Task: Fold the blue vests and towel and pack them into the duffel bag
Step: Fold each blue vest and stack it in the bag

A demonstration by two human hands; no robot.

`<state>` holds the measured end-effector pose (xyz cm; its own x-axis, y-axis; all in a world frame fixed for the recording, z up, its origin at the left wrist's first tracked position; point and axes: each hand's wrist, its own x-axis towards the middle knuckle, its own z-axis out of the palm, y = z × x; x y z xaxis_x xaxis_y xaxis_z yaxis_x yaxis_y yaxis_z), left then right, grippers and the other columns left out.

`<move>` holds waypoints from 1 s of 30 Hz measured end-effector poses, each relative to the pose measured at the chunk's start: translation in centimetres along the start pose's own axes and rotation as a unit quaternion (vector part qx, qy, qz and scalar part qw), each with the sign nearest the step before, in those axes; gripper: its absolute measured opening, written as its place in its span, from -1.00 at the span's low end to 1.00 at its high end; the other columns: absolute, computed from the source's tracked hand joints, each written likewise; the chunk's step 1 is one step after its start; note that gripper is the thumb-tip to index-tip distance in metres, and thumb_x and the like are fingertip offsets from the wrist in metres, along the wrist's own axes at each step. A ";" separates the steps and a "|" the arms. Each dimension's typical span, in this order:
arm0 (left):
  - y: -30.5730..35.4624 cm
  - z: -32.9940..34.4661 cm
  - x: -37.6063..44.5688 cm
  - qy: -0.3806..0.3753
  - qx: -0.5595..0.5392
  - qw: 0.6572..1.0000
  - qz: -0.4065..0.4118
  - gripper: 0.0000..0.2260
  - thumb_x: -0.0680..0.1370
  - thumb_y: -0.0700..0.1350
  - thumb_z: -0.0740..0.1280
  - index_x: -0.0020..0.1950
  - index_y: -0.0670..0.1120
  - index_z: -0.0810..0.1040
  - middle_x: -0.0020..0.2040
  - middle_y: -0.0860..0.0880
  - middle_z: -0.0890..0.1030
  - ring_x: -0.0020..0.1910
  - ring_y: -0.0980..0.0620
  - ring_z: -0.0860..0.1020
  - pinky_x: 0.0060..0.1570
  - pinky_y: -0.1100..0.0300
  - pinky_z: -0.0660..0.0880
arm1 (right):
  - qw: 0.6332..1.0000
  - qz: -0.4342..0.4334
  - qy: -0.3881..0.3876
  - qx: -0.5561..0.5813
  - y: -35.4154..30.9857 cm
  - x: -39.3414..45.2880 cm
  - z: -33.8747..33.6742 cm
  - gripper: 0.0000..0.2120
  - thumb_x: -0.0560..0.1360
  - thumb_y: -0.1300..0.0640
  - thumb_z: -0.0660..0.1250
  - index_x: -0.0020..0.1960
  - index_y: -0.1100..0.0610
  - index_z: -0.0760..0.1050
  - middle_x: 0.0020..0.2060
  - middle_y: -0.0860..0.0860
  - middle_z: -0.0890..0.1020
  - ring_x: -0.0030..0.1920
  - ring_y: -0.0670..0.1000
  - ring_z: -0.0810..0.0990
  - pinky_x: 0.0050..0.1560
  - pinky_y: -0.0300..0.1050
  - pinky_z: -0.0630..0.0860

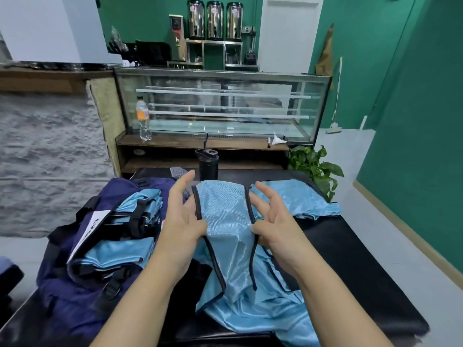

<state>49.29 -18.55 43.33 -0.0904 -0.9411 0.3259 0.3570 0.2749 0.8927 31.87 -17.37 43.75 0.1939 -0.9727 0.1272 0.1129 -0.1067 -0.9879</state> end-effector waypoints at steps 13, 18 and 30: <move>0.4 -2.0 -1.1 -0.022 0.271 0.962 -0.013 -0.78 0.45 -0.01 0.41 0.07 0.23 0.60 -0.07 -0.14 0.62 -0.15 -0.05 0.53 0.00 -0.03 0.51 | 0.988 -0.021 0.039 -0.147 -0.2 -0.4 1.3 -0.54 0.49 0.30 0.31 0.17 -0.23 0.54 -0.07 -0.08 0.68 -0.25 0.05 0.51 0.08 0.14 0.54; 1.1 -2.4 -1.1 0.006 0.480 0.869 0.122 -0.78 0.50 -0.14 0.41 0.12 0.08 0.60 -0.13 0.19 0.50 -0.11 0.25 0.46 -0.09 0.43 0.34 | 0.950 -0.036 0.061 -0.306 -0.7 -0.5 2.0 -0.67 0.50 0.09 0.40 0.24 -0.11 0.51 -0.24 -0.31 0.46 -0.29 -0.31 0.41 -0.13 -0.41 0.32; 0.1 -0.8 -2.0 0.114 0.290 0.945 0.100 -0.83 0.63 -0.16 0.16 -0.16 -0.02 0.40 -0.36 0.10 0.38 -0.39 0.23 0.35 -0.33 0.40 0.31 | 0.953 -0.067 0.056 -0.290 0.4 -0.2 2.9 -0.82 0.58 0.07 0.26 -0.20 0.04 0.45 -0.34 -0.05 0.44 -0.33 -0.14 0.35 -0.28 -0.27 0.30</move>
<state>50.28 -16.81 42.53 0.1521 -0.8583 0.4901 -0.2306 0.4514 0.8620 34.65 -16.62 43.63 0.1061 -0.9547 0.2779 -0.4347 -0.2959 -0.8506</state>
